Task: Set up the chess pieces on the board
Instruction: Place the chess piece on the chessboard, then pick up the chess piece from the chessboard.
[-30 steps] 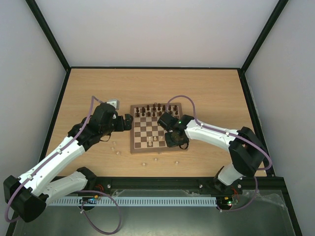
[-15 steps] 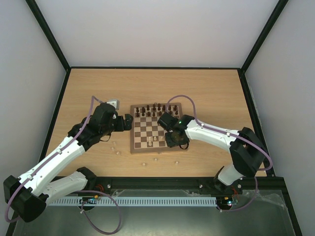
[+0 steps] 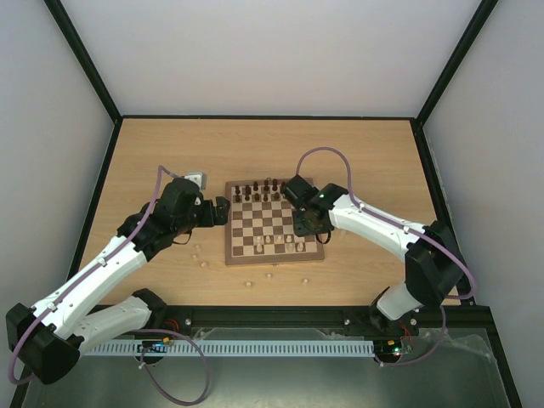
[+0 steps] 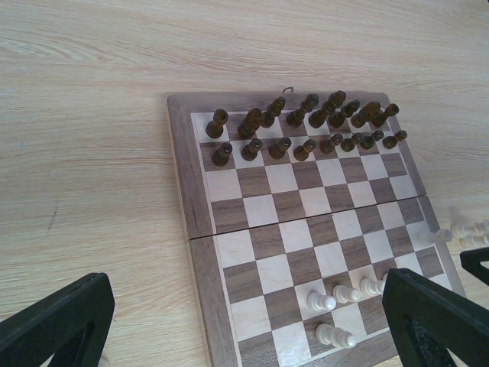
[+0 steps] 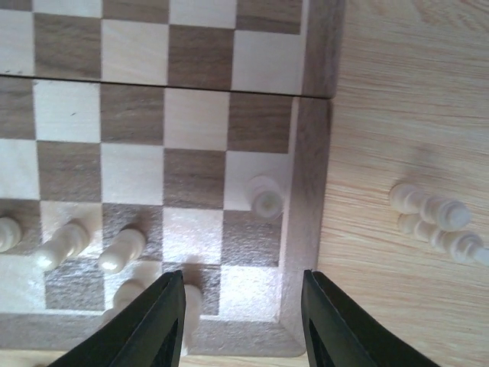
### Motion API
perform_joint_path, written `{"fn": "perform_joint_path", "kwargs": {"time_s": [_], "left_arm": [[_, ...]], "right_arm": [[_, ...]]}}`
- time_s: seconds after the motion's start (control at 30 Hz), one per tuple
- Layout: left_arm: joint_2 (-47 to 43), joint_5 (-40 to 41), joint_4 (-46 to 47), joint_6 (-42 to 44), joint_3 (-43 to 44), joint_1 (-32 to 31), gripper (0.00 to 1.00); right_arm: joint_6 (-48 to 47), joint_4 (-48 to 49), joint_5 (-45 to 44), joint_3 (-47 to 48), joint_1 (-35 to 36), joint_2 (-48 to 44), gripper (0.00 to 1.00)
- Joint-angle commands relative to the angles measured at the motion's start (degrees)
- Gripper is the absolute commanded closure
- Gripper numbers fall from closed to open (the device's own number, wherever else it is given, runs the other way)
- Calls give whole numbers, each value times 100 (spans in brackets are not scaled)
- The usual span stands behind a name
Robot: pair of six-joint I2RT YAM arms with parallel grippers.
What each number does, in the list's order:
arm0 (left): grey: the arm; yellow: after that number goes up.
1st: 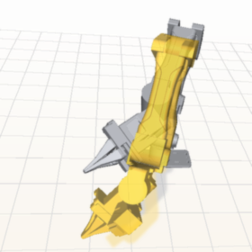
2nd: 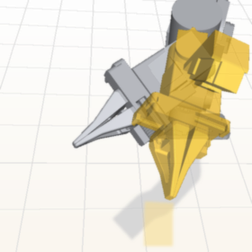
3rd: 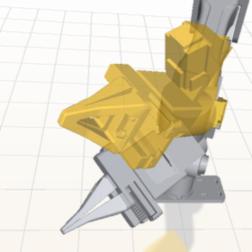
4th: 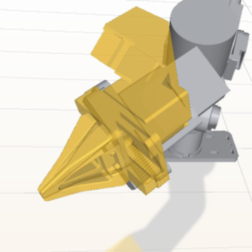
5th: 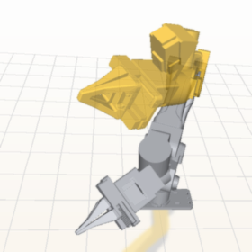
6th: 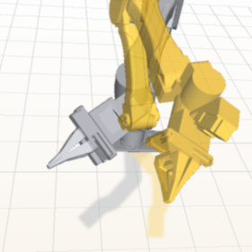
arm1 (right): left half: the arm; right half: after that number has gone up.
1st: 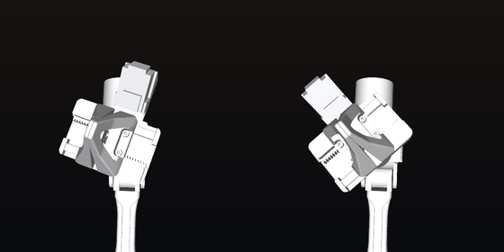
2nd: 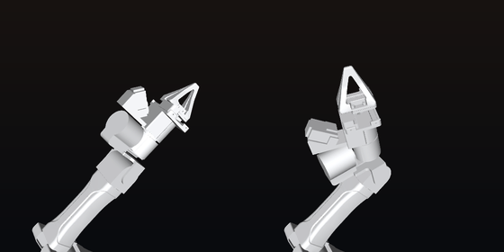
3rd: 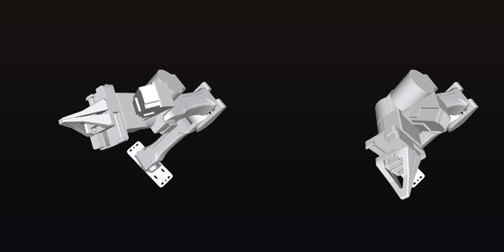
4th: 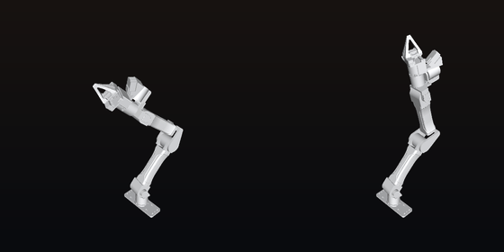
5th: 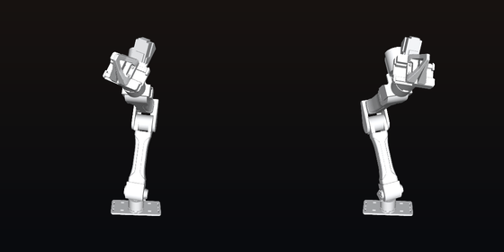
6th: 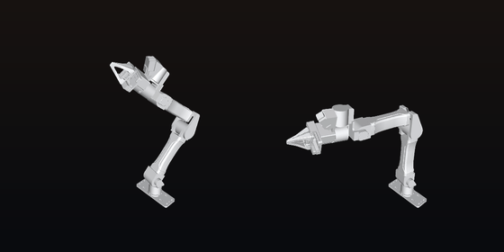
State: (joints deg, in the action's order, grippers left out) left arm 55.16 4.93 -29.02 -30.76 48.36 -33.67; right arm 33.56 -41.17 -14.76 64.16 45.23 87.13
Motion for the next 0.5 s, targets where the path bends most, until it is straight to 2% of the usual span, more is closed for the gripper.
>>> {"fn": "perform_joint_path", "kwargs": {"time_s": [0.0, 0.47], "left_arm": [[-40, -40, 70, 85, -55, 47, 1], [-38, -53, 80, 91, -63, 45, 1]], "right_arm": [[-253, -121, -22, 152, -249, 142, 58], [-510, 326, 188, 171, -516, 746, 60]]}}
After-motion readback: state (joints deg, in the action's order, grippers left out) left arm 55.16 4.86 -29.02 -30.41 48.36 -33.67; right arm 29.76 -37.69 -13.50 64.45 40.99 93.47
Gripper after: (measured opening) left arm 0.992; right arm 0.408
